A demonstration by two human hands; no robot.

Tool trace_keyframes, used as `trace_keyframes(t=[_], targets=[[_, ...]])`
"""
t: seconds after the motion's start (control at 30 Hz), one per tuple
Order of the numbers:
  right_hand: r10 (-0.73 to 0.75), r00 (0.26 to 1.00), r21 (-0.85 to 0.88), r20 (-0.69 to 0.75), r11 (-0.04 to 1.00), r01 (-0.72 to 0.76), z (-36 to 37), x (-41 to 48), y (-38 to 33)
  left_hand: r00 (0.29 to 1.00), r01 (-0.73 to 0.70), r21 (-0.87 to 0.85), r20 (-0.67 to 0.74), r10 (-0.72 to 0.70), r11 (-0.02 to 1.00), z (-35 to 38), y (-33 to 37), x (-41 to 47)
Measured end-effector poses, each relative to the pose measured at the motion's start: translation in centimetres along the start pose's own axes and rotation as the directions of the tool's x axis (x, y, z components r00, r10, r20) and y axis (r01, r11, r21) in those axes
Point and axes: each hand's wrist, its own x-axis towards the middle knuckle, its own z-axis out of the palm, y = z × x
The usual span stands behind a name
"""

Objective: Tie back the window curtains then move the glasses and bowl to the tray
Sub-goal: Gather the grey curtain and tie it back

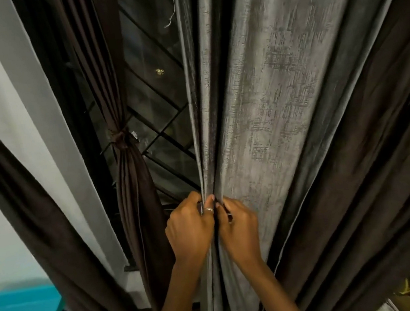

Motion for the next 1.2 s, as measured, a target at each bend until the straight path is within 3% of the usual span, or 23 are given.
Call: trace_keyframes(t=[0.17, 0.37, 0.53, 0.6, 0.73, 0.87, 0.97, 1.07, 1.2], targets=[[0.006, 1.0, 0.033, 0.021, 0.999, -0.007, 1.2, -0.1, 0.1, 1.0, 0.008, -0.028, -0.027, -0.009, 1.0, 0.1, -1.0, 0.4], [0.001, 1.0, 0.038, 0.013, 0.999, -0.001, 1.5, -0.2, 0.5, 0.998, 0.009, -0.291, 0.056, 0.008, 0.957, 0.3, -1.0, -0.2], [-0.066, 0.998, 0.007, -0.012, 0.998, 0.066, 1.5, -0.5, 0.8, 0.999, 0.032, 0.099, 0.025, -0.034, 0.995, 0.4, 1.5, 0.2], [-0.078, 0.997, -0.006, -0.016, 0.997, 0.078, 1.5, -0.5, 1.0, 0.996, 0.051, 0.166, 0.066, -0.062, 0.985, 0.4, 2.5, 0.5], [-0.061, 0.998, -0.037, 0.016, 0.997, 0.062, 1.3, -0.8, 1.4, 0.993, 0.085, 0.123, 0.074, -0.094, 0.989, 0.4, 3.1, 0.3], [-0.099, 0.988, 0.081, 0.118, 0.993, 0.09, 0.2, -0.7, 1.4, 0.996, 0.086, 0.055, 0.032, -0.088, 0.995, 0.4, 2.6, 0.1], [0.103, 0.976, 0.185, 0.194, 0.973, -0.139, -0.8, -0.5, 2.3, 0.998, 0.057, 0.044, 0.018, -0.058, 0.997, 0.2, 2.0, 0.3], [0.317, 0.948, 0.139, -0.023, 0.94, -0.311, -2.4, 0.9, 3.3, 1.0, 0.026, 0.042, 0.003, -0.026, 0.999, -0.2, 1.5, 0.5], [0.309, 0.906, 0.043, -0.288, 0.95, -0.31, -5.0, 4.6, 4.1, 1.0, 0.018, 0.045, -0.006, -0.018, 0.999, -0.3, 1.0, 0.6]])
